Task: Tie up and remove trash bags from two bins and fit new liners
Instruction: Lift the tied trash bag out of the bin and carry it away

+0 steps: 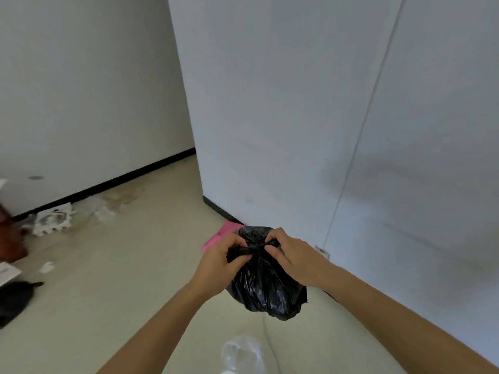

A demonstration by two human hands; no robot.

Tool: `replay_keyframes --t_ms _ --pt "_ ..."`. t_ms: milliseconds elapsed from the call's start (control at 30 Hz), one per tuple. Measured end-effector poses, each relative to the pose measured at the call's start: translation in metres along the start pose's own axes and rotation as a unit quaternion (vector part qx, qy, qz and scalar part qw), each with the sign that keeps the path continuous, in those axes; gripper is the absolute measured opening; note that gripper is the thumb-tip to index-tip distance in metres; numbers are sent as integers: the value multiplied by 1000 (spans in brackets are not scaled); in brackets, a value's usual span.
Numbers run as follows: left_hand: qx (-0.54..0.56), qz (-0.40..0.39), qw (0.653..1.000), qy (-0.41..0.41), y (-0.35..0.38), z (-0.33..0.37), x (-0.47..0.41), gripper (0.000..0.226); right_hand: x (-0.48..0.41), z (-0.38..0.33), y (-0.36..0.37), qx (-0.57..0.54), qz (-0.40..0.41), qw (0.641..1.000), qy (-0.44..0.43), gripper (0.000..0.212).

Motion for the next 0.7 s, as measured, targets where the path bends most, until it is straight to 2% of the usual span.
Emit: replay_keyframes --t_ms 167,300,500,700 --pt "-3 75 995 -59 -127 -58 4 13 -112 -93 46 -4 -15 997 -72 17" --pt "-15 122 989 -87 -195 -101 -12 16 -188 -132 83 -34 -52 993 -98 13" --pt "-16 153 980 -123 -260 -182 -76 16 -305 -131 135 -34 -77 990 -117 22" --pt "-31 156 979 -131 -326 -270 -212 17 -476 -96 167 -52 -63 989 -126 21"
Point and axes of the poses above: each hand's wrist, its own x-axis away from the middle knuckle, its own y-axis out of the palm, z = x × y, the point moved 8 cm from there along -x, towards the middle knuckle, and after that the axes turned 9 degrees about x, right-handed, at the moved point
